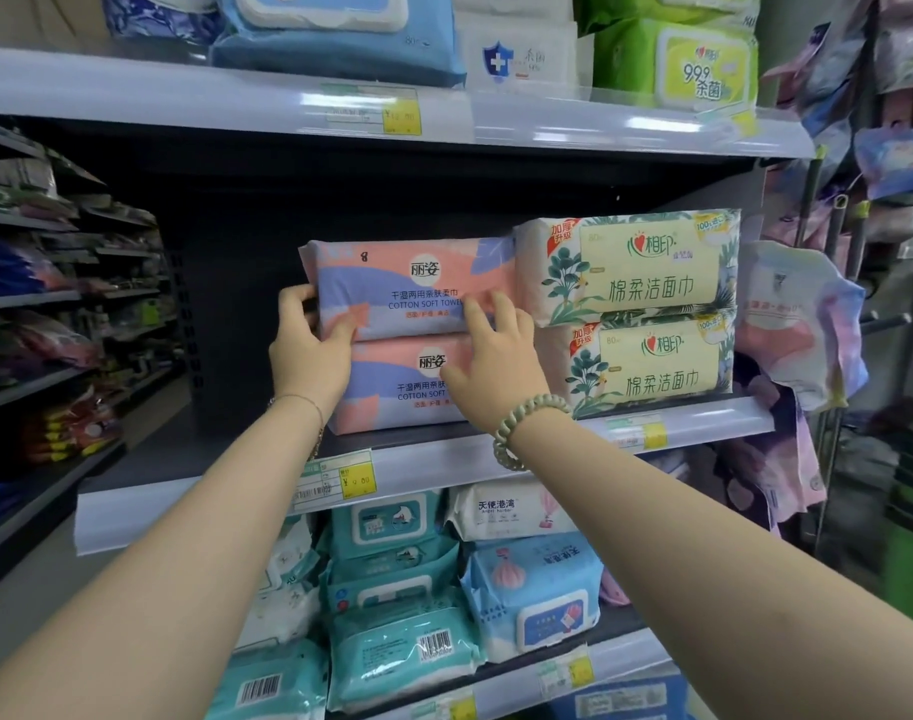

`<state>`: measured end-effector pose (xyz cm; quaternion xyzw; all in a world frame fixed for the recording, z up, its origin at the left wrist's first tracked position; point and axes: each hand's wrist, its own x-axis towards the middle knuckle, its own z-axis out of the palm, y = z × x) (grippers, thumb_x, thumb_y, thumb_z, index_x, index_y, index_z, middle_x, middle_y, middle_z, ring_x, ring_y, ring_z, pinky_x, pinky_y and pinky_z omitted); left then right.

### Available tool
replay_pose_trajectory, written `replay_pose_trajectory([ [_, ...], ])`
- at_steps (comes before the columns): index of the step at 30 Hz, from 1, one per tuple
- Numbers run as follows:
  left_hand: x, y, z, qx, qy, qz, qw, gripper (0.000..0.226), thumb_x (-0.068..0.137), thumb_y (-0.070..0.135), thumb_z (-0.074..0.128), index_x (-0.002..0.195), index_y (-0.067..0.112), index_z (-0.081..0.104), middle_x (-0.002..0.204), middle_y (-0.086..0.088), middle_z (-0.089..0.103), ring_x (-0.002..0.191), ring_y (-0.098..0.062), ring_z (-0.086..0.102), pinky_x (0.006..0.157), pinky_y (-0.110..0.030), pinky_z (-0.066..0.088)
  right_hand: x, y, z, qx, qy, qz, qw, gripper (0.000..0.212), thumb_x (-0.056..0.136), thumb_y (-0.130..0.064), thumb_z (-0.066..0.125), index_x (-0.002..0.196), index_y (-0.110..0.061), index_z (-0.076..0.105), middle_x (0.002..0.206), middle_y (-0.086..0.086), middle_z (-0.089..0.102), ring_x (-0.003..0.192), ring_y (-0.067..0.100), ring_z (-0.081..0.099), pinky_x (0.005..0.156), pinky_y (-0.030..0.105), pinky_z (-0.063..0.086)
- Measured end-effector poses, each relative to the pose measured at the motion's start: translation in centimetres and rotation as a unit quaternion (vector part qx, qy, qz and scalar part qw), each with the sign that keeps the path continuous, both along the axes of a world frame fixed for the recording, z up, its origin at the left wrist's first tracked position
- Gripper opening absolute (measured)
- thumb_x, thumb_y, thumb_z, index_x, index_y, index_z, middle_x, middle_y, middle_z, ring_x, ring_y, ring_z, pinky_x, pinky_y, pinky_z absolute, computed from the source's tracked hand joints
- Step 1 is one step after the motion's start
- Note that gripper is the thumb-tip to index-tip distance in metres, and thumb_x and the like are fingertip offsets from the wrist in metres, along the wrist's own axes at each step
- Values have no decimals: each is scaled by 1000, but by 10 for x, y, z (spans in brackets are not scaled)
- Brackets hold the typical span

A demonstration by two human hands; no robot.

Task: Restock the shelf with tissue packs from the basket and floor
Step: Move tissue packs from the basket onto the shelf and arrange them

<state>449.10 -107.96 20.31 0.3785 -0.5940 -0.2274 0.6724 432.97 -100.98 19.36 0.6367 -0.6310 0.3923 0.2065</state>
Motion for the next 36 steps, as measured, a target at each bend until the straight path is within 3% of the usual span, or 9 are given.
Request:
replay_pose_trajectory([
  [7, -1, -20, 12, 56, -48, 31, 997, 36, 83, 37, 70, 111, 23, 51, 91, 5, 60, 83, -19, 59, 73, -31, 47, 1, -12, 12, 49, -21, 3, 999, 52, 85, -34, 55, 128, -8, 40, 127, 10, 36, 116, 31, 35, 99, 38, 34],
  [11, -2, -31, 18, 84, -78, 62, 992, 35, 84, 37, 68, 114, 23, 55, 105, -2, 64, 91, -23, 61, 74, -31, 47, 0, -20, 12, 80, -17, 0, 997, 65, 85, -42, 54, 137, -10, 34, 136, 8, 35, 122, 31, 34, 102, 41, 33],
  [15, -2, -35, 23, 118, -162, 41, 979, 45, 88, 25, 59, 132, 25, 51, 129, -5, 56, 110, -28, 57, 89, -33, 48, -3, -26, 15, 124, 4, -9, 992, 69, 86, -46, 49, 141, -11, 29, 144, 9, 30, 129, 29, 28, 104, 40, 29],
  [17, -1, -33, 22, 134, -195, 18, 971, 49, 89, 24, 56, 137, 27, 47, 131, -4, 56, 115, -30, 55, 96, -35, 46, -5, -26, 16, 132, 6, -9, 991, 67, 85, -47, 50, 139, -12, 33, 139, 9, 34, 127, 29, 30, 103, 40, 31],
  [20, -2, -26, 18, 146, -222, 81, 961, 47, 88, 33, 56, 130, 13, 46, 126, -14, 55, 115, -37, 51, 96, -43, 45, -6, -18, 17, 104, 4, 0, 995, 58, 83, -44, 55, 129, -11, 43, 129, 8, 43, 122, 28, 34, 100, 40, 36],
  [24, -6, -1, 19, 36, -263, 179, 947, 37, 86, 28, 58, 118, 11, 48, 122, -16, 50, 116, -37, 44, 93, -45, 40, -6, -2, 16, 53, 65, -11, 996, 42, 85, -38, 53, 118, -12, 48, 119, 7, 49, 112, 29, 41, 89, 39, 39],
  [28, -18, 26, 19, -86, -406, 230, 880, 27, 86, 29, 54, 111, 17, 54, 116, -7, 54, 111, -31, 43, 86, -40, 33, -11, 12, 16, 20, 141, -24, 989, 36, 85, -36, 50, 114, -14, 50, 110, 5, 52, 104, 27, 45, 85, 38, 37],
  [36, -61, 63, 5, -214, -502, 196, 815, 20, 83, 28, 55, 100, 16, 55, 102, -4, 57, 100, -29, 49, 81, -41, 34, -46, 51, 8, -1, 213, -59, 975, 28, 81, -30, 53, 101, -11, 55, 98, 7, 55, 92, 29, 51, 79, 38, 38],
])
